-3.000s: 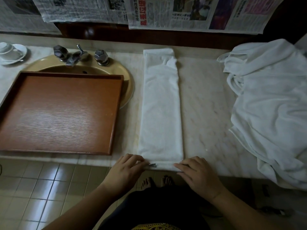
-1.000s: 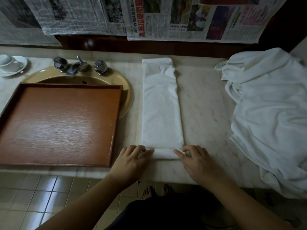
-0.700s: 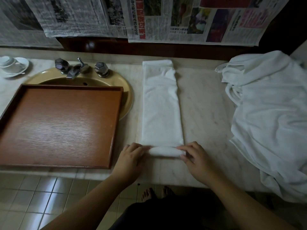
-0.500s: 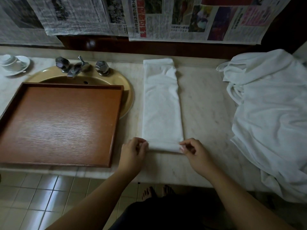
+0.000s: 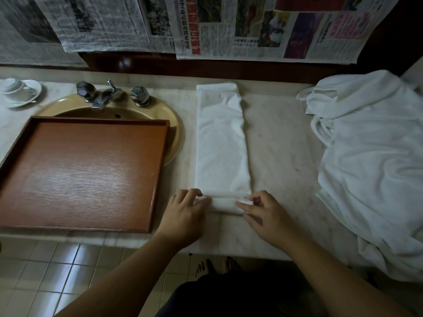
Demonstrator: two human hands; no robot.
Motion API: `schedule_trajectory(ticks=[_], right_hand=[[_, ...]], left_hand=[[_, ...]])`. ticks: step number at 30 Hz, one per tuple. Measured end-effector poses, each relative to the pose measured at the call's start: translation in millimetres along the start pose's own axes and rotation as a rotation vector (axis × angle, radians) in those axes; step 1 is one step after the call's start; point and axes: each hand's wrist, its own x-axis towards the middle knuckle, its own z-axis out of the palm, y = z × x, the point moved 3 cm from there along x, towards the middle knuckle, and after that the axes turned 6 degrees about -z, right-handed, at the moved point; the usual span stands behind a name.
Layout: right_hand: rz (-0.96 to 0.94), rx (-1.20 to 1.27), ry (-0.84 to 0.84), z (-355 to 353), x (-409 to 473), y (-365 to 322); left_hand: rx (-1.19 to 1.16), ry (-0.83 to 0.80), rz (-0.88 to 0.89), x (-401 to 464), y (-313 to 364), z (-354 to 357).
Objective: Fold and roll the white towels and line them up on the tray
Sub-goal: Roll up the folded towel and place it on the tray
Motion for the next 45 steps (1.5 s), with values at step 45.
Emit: schedule_trajectory(ticks=[45], right_hand=[[0.538,0.27,0.004,9,28,24]], left_hand=[[-0.467,-0.193,-0.563,26,-14,3]])
